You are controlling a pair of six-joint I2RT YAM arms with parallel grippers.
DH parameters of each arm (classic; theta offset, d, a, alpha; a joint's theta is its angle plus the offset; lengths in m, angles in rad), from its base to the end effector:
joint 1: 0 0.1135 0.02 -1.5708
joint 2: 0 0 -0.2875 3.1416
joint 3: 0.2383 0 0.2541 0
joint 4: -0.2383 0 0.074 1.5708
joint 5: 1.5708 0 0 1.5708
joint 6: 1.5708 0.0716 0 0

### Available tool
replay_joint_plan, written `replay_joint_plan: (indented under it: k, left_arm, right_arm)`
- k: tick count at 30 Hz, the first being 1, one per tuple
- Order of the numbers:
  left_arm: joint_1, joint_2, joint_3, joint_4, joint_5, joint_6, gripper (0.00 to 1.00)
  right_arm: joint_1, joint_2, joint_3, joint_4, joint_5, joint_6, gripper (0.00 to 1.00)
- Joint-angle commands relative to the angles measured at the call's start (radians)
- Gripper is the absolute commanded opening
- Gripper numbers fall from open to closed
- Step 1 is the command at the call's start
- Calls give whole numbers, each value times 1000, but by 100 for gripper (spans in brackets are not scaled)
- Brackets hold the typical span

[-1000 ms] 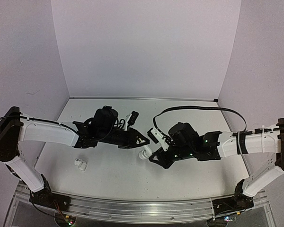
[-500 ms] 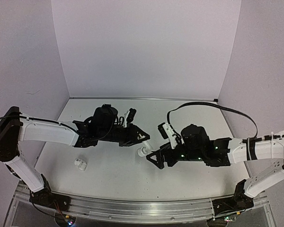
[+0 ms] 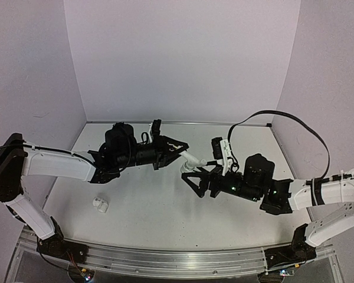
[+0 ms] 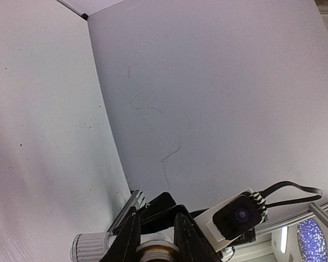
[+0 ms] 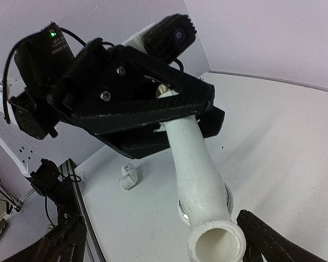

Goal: Install the water faucets

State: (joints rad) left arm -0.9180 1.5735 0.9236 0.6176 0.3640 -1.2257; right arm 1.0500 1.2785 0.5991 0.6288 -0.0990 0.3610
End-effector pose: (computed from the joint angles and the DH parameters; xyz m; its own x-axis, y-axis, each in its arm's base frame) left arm 0.2194 -0.3289 0.2948 -0.9086 -0.2595 -0.3273 0.3058 0.1205 -0.9444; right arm 0.1491 0.2742 0.2730 -0.3458 0.1036 -0.9326 -0.8446 0.3986 0.3574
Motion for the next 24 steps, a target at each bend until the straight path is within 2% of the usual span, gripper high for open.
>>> replay_joint_plan:
  k: [1, 9, 14, 19, 24]
  left_arm:
    - [7, -33, 1, 140, 4, -83, 0]
    - [8, -32, -34, 220, 8, -116, 0]
    - [6, -24, -31, 235, 26, -132, 0]
    - [5, -23, -31, 251, 35, -137, 0]
    - [5, -15, -30, 269, 51, -146, 0]
  right_arm:
    - [3, -1, -2, 186, 20, -24, 89]
    - [2, 59, 32, 261, 62, -42, 54]
    - [3, 110, 79, 276, 50, -48, 45]
    - [3, 141, 102, 289, 60, -66, 32]
    - [2, 166, 112, 309, 97, -76, 32]
